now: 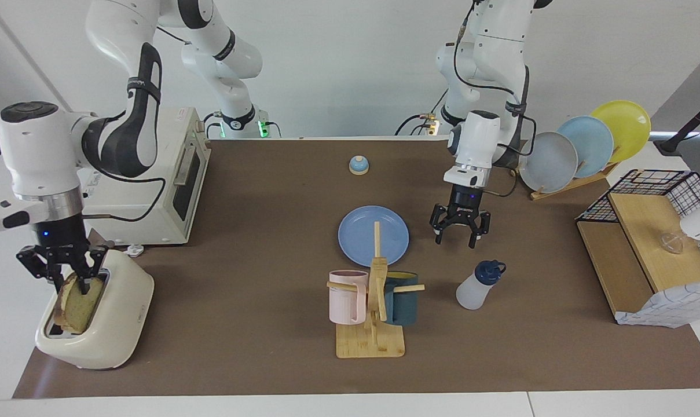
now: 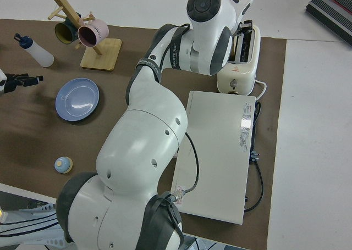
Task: Put bread on plate and add seasoning
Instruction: 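Reach the right gripper to the bread in the toaster while the left gripper advances, then grasp the bread slice and lift it from the toaster with the right gripper, then lower the bread onto the blue plate and open the right gripper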
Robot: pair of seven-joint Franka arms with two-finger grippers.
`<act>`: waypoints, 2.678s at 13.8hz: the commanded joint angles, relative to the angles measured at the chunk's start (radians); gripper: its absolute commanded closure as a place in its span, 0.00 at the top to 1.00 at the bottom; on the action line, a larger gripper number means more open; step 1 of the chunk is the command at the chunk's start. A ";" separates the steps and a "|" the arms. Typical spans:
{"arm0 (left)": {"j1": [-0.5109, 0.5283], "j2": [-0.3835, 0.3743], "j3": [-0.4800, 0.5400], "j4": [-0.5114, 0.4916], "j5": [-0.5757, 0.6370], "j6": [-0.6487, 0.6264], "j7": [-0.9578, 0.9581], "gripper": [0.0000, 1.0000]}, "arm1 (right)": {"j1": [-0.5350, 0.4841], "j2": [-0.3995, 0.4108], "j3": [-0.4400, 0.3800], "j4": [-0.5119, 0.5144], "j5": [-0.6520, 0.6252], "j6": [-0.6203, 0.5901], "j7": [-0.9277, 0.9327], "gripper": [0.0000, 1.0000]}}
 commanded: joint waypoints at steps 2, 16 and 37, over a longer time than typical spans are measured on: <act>-0.061 0.030 0.057 0.022 -0.024 0.023 0.008 1.00 | -0.004 0.030 0.007 0.070 -0.022 -0.036 -0.036 0.00; -0.719 0.236 0.698 0.180 -0.199 0.055 -0.001 1.00 | 0.373 -0.177 0.086 0.297 -0.053 -0.718 0.289 0.00; -0.488 0.412 0.580 0.395 -0.085 0.090 -0.018 1.00 | 0.767 -0.140 0.123 -0.346 0.022 0.128 0.953 0.00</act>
